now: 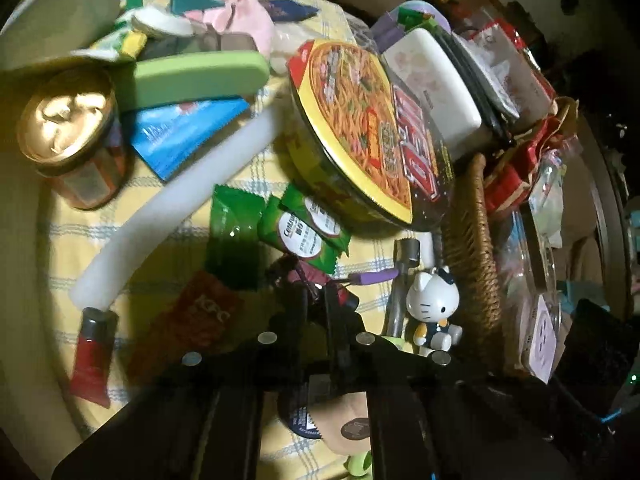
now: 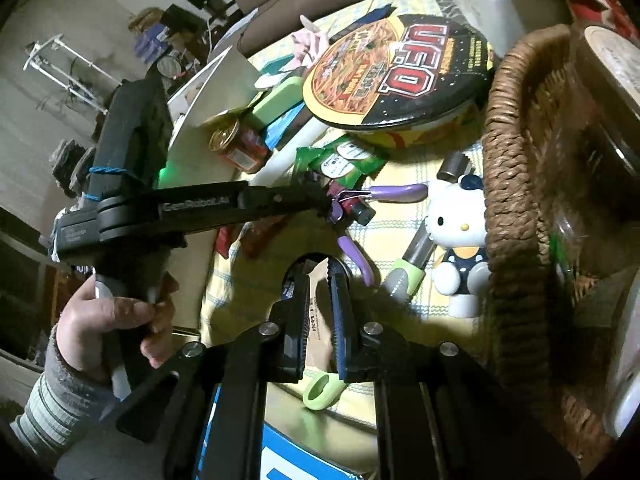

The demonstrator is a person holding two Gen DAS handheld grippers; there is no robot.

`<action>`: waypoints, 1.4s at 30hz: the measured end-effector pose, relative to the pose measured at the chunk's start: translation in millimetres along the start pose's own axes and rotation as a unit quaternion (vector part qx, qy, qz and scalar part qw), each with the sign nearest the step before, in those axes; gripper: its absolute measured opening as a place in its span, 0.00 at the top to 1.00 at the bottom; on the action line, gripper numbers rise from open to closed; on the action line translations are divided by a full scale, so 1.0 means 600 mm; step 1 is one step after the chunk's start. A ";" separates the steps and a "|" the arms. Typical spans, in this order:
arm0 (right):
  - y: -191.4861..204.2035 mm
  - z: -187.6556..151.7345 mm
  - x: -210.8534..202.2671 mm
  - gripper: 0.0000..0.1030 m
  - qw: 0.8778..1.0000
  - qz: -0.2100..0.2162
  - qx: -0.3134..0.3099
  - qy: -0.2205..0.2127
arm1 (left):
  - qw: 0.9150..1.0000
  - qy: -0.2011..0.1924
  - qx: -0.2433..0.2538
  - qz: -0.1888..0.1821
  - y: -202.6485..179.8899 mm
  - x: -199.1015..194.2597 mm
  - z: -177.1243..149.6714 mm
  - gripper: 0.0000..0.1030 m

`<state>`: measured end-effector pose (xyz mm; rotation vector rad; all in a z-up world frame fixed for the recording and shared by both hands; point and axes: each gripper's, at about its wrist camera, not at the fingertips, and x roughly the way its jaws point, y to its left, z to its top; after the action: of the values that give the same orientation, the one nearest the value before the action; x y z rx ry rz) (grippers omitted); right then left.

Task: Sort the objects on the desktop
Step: 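Close the right gripper on the green handle and lift the file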

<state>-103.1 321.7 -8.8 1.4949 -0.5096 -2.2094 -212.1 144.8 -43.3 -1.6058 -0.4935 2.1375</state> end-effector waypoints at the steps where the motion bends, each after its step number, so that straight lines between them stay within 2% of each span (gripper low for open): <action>1: 0.001 0.000 -0.001 0.90 1.000 -0.005 -0.002 -0.002 | 1.000 -0.001 0.001 -0.003 -0.001 -0.004 0.001 0.94; 4: 0.000 0.000 -0.004 0.90 1.000 -0.012 -0.003 -0.003 | 1.000 -0.006 0.005 -0.006 -0.004 -0.018 0.001 0.94; 8: 0.004 -0.001 -0.009 0.87 0.999 -0.048 -0.013 -0.004 | 0.999 -0.002 0.035 -0.003 -0.024 -0.041 -0.013 0.94; 11: 0.005 -0.004 -0.009 0.78 0.999 -0.048 -0.017 0.003 | 0.999 0.012 0.047 -0.008 -0.026 -0.063 -0.029 0.94; 13: 0.008 -0.006 -0.010 0.76 0.999 -0.048 -0.020 0.001 | 0.999 0.009 0.042 -0.004 -0.026 -0.068 -0.034 0.92; 14: 0.008 -0.006 -0.012 0.75 0.999 -0.048 -0.018 -0.002 | 0.999 0.011 0.035 -0.013 -0.025 -0.068 -0.034 0.90; 17: 0.005 -0.006 -0.027 0.69 0.999 -0.032 -0.009 -0.011 | 0.999 0.017 0.033 -0.032 -0.023 -0.074 -0.055 0.67; 21: 0.003 -0.013 -0.035 0.67 1.000 -0.026 0.002 -0.011 | 0.998 0.029 0.033 -0.042 -0.025 -0.071 -0.079 0.65; 26: 0.013 -0.027 -0.002 0.69 0.997 -0.078 0.010 0.008 | 0.998 0.006 0.011 -0.055 -0.010 -0.094 -0.087 0.61; 30: 0.000 -0.023 0.029 0.77 0.991 -0.125 0.049 0.017 | 0.999 -0.025 0.018 -0.043 -0.006 -0.130 -0.085 0.60; 33: -0.007 -0.016 0.047 0.73 0.986 -0.148 0.071 0.018 | 0.998 -0.037 0.028 -0.040 -0.005 -0.152 -0.087 0.52; 37: -0.020 -0.004 0.058 0.71 0.982 -0.154 0.111 0.020 | 0.998 -0.033 0.028 -0.054 0.005 -0.163 -0.093 0.52; 39: -0.012 0.000 0.062 0.67 0.981 -0.165 0.103 0.023 | 0.997 -0.030 0.029 -0.060 0.006 -0.165 -0.098 0.52; 42: 0.018 0.005 0.077 0.66 0.976 -0.209 0.048 0.040 | 0.997 -0.024 0.033 -0.069 0.006 -0.165 -0.108 0.50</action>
<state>-119.7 288.3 -37.9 1.8759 -0.2975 -2.4484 -126.0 91.5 18.0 -1.4457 -0.5268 2.0715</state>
